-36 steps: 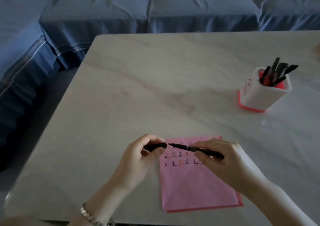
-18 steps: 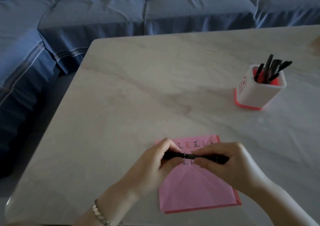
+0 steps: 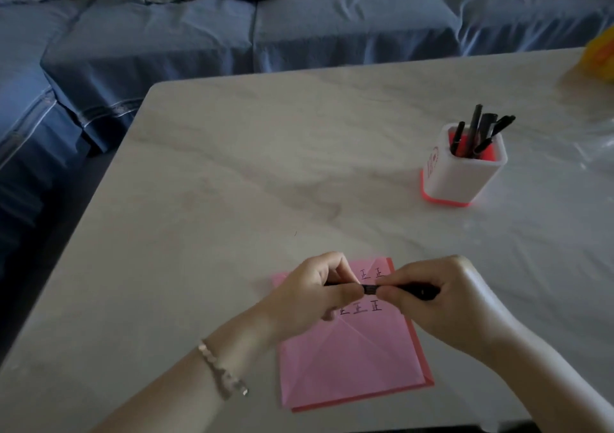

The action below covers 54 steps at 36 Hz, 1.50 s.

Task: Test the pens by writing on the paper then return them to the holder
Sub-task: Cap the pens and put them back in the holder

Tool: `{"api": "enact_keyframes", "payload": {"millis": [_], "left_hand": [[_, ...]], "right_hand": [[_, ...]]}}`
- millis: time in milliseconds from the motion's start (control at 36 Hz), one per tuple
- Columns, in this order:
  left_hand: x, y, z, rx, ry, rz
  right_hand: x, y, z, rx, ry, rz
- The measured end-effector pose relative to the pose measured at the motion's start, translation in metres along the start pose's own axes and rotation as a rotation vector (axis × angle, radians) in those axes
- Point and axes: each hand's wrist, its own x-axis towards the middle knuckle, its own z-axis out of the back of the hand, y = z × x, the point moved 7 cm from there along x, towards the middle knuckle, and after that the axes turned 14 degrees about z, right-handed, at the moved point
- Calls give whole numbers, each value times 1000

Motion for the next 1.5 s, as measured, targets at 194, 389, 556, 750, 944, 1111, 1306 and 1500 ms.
{"api": "enact_keyframes", "payload": {"millis": [194,389,556,750,944,1111,1306,1500], "left_hand": [[14,-2,-15,-55,66,67],[18,-34,-14,260,-204,-260],[21,-46,-18,230,-271,-304],[26,-48,-33,185,-212,-294],[21,-50,-37,125,-213,-300],[20,-47,-39,92,-244,-339],[20,-60,-41,84,-294,-363],[19,-61,-17,377,-519,-356]], "right_hand": [[-6,-15,10,-8,29,-19],[-14,-47,12,320,-139,-249],[-18,-61,48,807,-345,-261],[-20,-60,73,627,-418,-93],[-21,-54,68,868,-581,14],[-17,-40,63,780,-711,23],[-1,-34,81,570,-756,30],[6,-27,145,-20,-1027,244]]}}
